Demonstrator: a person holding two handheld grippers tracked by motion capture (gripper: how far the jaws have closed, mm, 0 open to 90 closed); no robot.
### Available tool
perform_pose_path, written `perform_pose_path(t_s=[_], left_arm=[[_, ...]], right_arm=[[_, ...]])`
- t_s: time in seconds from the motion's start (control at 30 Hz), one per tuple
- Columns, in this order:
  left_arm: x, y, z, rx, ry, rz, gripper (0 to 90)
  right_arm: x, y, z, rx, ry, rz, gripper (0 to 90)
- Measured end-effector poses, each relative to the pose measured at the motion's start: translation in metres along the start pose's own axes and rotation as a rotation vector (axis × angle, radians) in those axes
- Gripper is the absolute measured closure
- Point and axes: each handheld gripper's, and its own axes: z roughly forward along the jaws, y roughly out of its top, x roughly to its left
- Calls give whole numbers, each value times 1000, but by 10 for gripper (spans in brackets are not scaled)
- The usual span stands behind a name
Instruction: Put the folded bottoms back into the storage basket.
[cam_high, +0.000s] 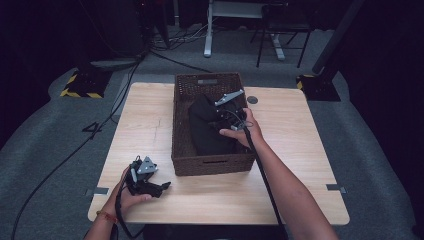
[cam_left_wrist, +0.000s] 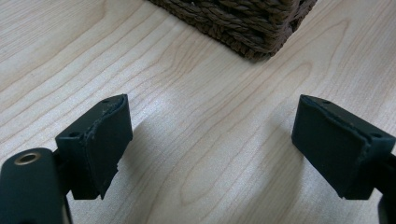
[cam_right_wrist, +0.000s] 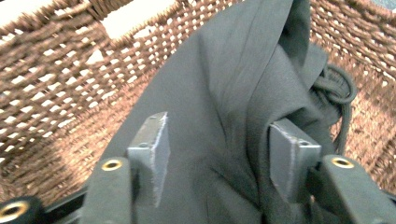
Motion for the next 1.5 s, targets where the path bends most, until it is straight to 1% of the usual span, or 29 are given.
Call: perform_pose_path(t_s=[0.03,0.1,0.13,0.17,0.2,0.23,0.27,0.3,0.4,0.43,0.47,0.6,0.7,0.77,0.8,0.83,0.97,1.03,1.07,1.1,1.2,1.3,1.37,1.43,1.5], left_arm=[[0,0,0,0,0,1,127],[0,0,0,0,0,1,126],[0,0,0,0,0,1,127],[0,0,0,0,0,0,126],[0,0,0,0,0,0,126],[0,0,0,0,0,1,127],[0,0,0,0,0,1,127],[0,0,0,0,0,1,126],[0,0,0,0,0,0,126],[0,0,0,0,0,1,127],[0,0,0,-1,0,1,127],[0,0,0,-1,1,0,126],[-1,0,0,-3,2,-5,126],[0,0,0,-2,2,-5,126],[0,0,0,-3,2,-4,126],[0,0,0,-3,2,-5,126],[0,0,0,-2,2,-5,126],[0,0,0,-3,2,-5,126],[0,0,0,-2,2,-5,126],[0,0,0,-3,2,-5,126],[0,0,0,-3,2,-5,126],[-1,0,0,-2,2,-5,126],[0,0,0,-2,2,-5,126],[0,0,0,-3,2,-4,126],[0,0,0,-3,2,-4,126]], right_arm=[[1,0,-2,-14,7,-9,393],[1,0,-3,-24,11,-13,379],[1,0,-4,-30,3,-13,356],[0,0,-4,-37,-20,-4,330],[0,0,-4,-37,-20,-4,330],[-1,-1,-6,-40,-24,2,299],[-1,-1,-6,-40,-24,2,299],[-3,-3,-8,-50,-27,4,277],[-4,-4,-11,-58,-22,0,276],[-5,-4,-16,-73,-26,-9,270],[-5,-4,-16,-73,-26,-9,270],[-7,-6,-28,-102,-16,-19,255],[-5,-8,-37,-108,-28,-38,267],[-4,-9,-41,-111,-31,-54,270],[-4,-9,-41,-111,-31,-54,270],[-3,-10,-46,-116,-45,-75,275],[-2,-12,-52,-123,-49,-85,275],[-1,-14,-60,-134,-57,-97,277],[-1,-14,-60,-134,-57,-97,277],[-2,-16,-65,-143,-52,-96,281],[-2,-19,-69,-148,-49,-95,282],[-2,-25,-76,-152,-57,-108,287],[-3,-26,-77,-154,-56,-110,287],[-3,-31,-83,-160,-54,-113,289],[-4,-32,-85,-163,-48,-107,289]])
